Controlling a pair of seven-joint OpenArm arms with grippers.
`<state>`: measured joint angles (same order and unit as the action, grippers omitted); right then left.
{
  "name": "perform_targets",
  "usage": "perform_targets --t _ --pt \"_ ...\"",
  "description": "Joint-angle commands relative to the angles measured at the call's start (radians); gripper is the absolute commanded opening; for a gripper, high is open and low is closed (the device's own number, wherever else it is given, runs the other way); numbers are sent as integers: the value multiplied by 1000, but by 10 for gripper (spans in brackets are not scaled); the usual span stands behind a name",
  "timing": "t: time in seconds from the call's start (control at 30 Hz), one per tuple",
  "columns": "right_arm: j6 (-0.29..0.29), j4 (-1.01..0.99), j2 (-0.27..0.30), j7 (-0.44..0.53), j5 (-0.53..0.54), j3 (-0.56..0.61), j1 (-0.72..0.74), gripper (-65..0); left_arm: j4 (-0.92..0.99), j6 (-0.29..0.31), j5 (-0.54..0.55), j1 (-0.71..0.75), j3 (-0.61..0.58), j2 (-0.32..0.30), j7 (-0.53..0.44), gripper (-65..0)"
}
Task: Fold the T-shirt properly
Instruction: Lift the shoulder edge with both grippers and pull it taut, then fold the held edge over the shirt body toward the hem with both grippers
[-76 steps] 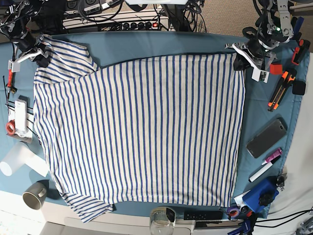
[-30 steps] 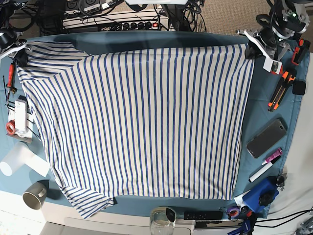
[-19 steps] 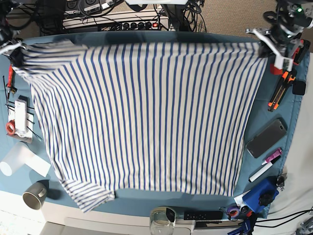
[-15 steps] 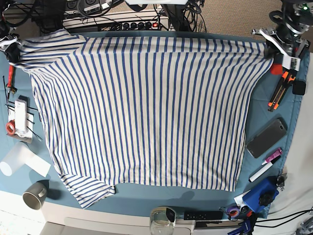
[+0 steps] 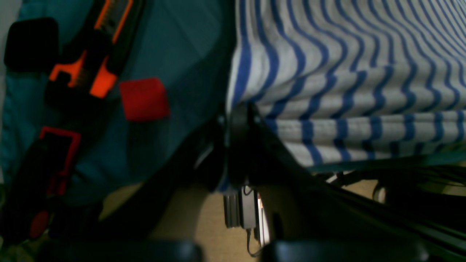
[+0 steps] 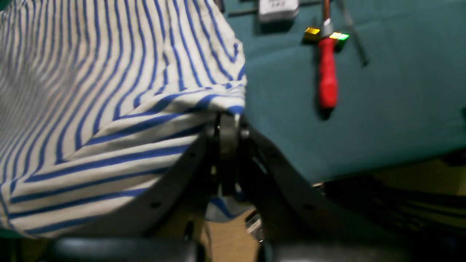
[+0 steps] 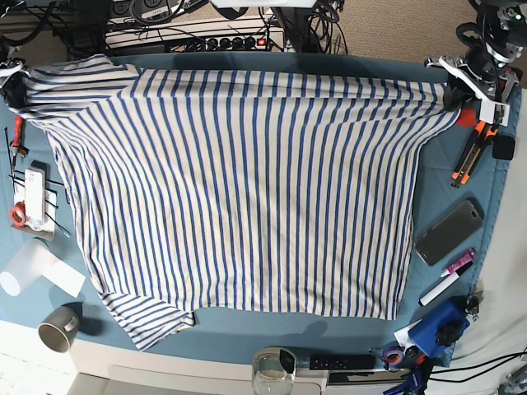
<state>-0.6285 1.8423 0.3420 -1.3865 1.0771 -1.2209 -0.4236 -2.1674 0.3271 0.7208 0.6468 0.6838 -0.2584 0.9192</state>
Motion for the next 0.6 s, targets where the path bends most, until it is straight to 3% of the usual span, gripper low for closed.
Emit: perform_targets --t 0.0,0.27,0.57 --pt "3 16 39 43 -22 -5 -3 -650 -12 -12 -18 -2 13 -13 -21 -650" --pt "5 16 60 61 -129 159 12 -650 -8 -12 -43 -23 13 -13 -22 -650" --pt "52 16 60 131 -351 291 134 -650 -8 -15 -66 -27 12 -14 -60 -650"
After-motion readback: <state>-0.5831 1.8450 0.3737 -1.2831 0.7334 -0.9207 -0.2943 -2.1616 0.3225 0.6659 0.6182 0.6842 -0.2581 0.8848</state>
